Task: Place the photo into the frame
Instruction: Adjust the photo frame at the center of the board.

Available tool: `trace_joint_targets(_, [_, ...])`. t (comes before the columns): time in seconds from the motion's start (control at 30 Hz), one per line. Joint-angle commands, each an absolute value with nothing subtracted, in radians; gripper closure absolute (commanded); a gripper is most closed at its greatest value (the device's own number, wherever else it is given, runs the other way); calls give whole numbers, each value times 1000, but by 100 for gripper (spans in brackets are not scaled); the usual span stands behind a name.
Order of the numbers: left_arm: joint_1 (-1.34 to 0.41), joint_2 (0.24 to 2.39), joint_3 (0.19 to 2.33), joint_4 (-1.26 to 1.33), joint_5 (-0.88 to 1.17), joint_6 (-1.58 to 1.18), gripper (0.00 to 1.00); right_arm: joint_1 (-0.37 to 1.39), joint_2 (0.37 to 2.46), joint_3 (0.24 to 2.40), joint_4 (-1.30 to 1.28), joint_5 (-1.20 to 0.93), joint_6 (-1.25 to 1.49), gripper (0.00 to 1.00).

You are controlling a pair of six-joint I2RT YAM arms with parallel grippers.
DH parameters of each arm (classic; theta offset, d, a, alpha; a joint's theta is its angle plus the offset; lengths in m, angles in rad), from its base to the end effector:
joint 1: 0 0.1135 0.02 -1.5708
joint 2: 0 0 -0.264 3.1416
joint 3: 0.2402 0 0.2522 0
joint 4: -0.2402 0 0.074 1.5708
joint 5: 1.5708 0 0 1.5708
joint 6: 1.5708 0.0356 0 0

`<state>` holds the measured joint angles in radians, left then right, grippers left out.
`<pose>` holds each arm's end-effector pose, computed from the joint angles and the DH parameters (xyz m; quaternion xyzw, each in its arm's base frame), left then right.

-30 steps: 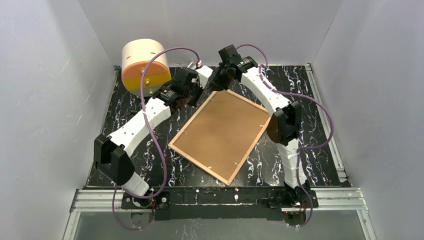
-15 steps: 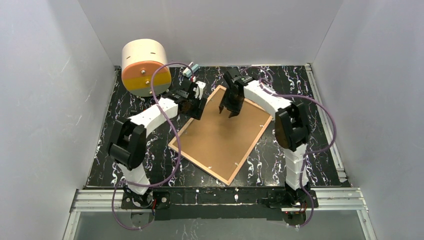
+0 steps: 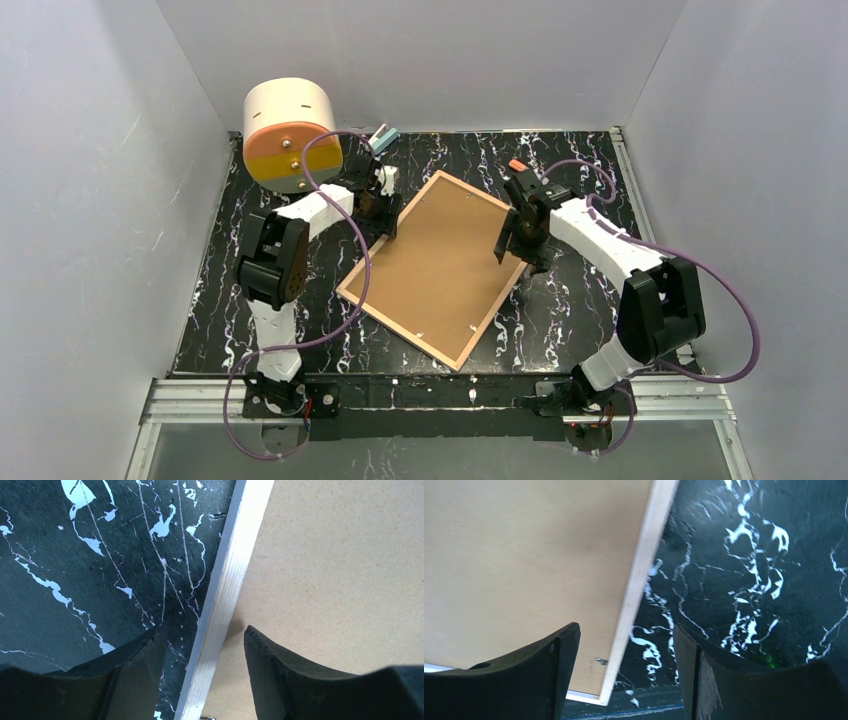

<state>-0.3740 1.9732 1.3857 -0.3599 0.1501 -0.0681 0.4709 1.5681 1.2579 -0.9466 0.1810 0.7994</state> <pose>0.3930 -0.1600 0.1819 0.1673 0.9345 -0.1367 0.2827 0.2743 0.1325 0.2562 0.1748 0.9681 0.0205 0.1783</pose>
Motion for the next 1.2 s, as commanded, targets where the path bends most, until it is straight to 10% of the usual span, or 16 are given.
trace_joint_targets(0.0, [-366, 1993, 1433, -405, 150, -83, 48, 424, 1543, 1152, -925, 130, 791, 24])
trace_joint_targets(0.87, [-357, 1792, 1141, -398, 218, -227, 71, 267, 1761, 1133, -513, -36, 596, 76])
trace_joint_targets(1.17, [-360, 1626, 934, -323, 441, -340, 75, 255, 1933, 1393, -471, 46, 452, 76])
